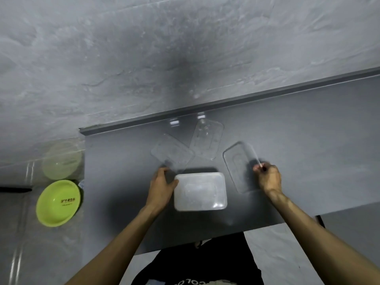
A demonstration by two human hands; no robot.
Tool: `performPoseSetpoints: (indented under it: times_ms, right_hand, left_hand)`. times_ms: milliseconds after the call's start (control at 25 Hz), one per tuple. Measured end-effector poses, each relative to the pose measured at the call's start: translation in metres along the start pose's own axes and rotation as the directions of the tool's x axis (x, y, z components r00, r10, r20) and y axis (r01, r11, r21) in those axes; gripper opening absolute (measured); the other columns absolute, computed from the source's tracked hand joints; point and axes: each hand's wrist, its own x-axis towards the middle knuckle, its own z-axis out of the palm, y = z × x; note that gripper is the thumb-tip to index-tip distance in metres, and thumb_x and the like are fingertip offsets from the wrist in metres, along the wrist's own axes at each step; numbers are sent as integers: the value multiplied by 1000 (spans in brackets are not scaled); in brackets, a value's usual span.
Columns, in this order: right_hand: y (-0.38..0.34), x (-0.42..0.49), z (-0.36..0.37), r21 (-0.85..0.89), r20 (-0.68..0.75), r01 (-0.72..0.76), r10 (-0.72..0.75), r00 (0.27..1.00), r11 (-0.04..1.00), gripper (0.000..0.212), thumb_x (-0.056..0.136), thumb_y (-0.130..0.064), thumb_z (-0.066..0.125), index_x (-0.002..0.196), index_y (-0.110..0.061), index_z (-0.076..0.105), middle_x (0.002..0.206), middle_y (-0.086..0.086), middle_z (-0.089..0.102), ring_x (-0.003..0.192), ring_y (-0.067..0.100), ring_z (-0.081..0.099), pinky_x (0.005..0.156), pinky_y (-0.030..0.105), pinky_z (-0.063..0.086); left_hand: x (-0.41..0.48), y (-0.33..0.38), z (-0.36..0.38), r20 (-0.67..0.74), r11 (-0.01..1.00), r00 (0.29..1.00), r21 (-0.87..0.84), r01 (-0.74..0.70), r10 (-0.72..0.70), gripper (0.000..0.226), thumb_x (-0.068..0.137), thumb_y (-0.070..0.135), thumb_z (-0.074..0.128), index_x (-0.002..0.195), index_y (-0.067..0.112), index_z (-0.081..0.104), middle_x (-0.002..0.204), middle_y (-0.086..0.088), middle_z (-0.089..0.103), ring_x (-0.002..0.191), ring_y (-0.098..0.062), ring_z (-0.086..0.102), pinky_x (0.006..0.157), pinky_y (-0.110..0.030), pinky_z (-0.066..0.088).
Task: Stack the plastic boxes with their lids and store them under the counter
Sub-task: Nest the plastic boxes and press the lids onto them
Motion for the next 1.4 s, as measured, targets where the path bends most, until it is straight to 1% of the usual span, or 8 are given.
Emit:
performPoseSetpoints:
  times_ms: [200, 320, 440, 640, 800, 960, 1080, 1400]
  right_hand:
    - [-48, -34, -25, 495, 173, -23, -72, 982, 869, 19, 93, -13, 59, 74, -13, 62, 62, -1, 58, 58, 13, 50, 55, 21, 45]
    - [-76, -68, -17, 533, 357, -56, -165, 919, 844, 19, 93, -17, 60, 75, -11, 62, 67, 5, 55, 60, 13, 48, 56, 20, 42]
    - [-90, -93, -3, 550, 410, -78, -188, 892, 832, 10, 93, -12, 59, 86, -8, 64, 70, 5, 58, 58, 9, 50, 58, 18, 44]
    - [-88, -123, 18, 619, 514, -341, -37, 857, 708, 19, 91, -2, 59, 109, -7, 55, 79, 9, 64, 59, 14, 61, 59, 19, 56]
    - [-86, -134, 34, 569, 481, -277, -39, 876, 774, 13, 97, -1, 47, 107, -9, 49, 74, 10, 63, 58, 15, 60, 57, 18, 55]
    - [-69, -116, 26, 252, 300, 53, -130, 945, 966, 17, 95, -4, 50, 112, -6, 55, 72, 6, 63, 56, 17, 55, 56, 26, 51]
    - [-57, -107, 23, -35, 176, 276, -266, 948, 961, 23, 90, -9, 61, 112, -8, 62, 80, 8, 65, 72, 25, 63, 74, 37, 54]
    - [-53, -105, 44, -183, 254, 343, -293, 922, 921, 40, 95, -11, 52, 135, -9, 51, 109, 18, 55, 99, 33, 58, 90, 30, 43]
  left_hand:
    - [0, 51, 8, 170, 965, 985, -257, 47, -3, 50, 81, 31, 73, 123, 28, 47, 115, 5, 63, 90, 1, 61, 71, -15, 48]
    - [-3, 75, 17, 288, 910, 957, -406, 79, 45, 63, 79, 19, 76, 127, 34, 37, 96, 8, 70, 80, -7, 71, 68, -18, 54]
    - [-7, 77, 15, 231, 885, 973, -458, 84, 27, 64, 77, 2, 75, 126, 27, 43, 80, -2, 71, 69, -16, 73, 63, -25, 58]
    - [-7, 60, 1, 146, 703, 980, -684, 196, -131, 52, 80, -4, 70, 122, 16, 45, 101, -12, 67, 68, -20, 71, 60, -28, 58]
    - [-10, 50, -3, 126, 653, 978, -730, 204, -165, 47, 83, -1, 66, 120, 19, 45, 102, -11, 67, 69, -20, 70, 58, -26, 59]
    - [-10, 31, -11, 16, 826, 986, -543, 150, -168, 29, 87, 1, 62, 112, 11, 53, 94, -16, 65, 64, -22, 61, 58, -33, 56]
    - [-18, 8, -7, 101, 943, 988, -301, 145, -119, 18, 85, 2, 65, 101, 6, 59, 83, -18, 69, 58, -21, 62, 52, -28, 57]
    - [-16, -16, -5, 82, 999, 996, 29, 25, -27, 13, 84, 18, 70, 80, 13, 59, 68, -5, 69, 50, -14, 67, 44, -21, 52]
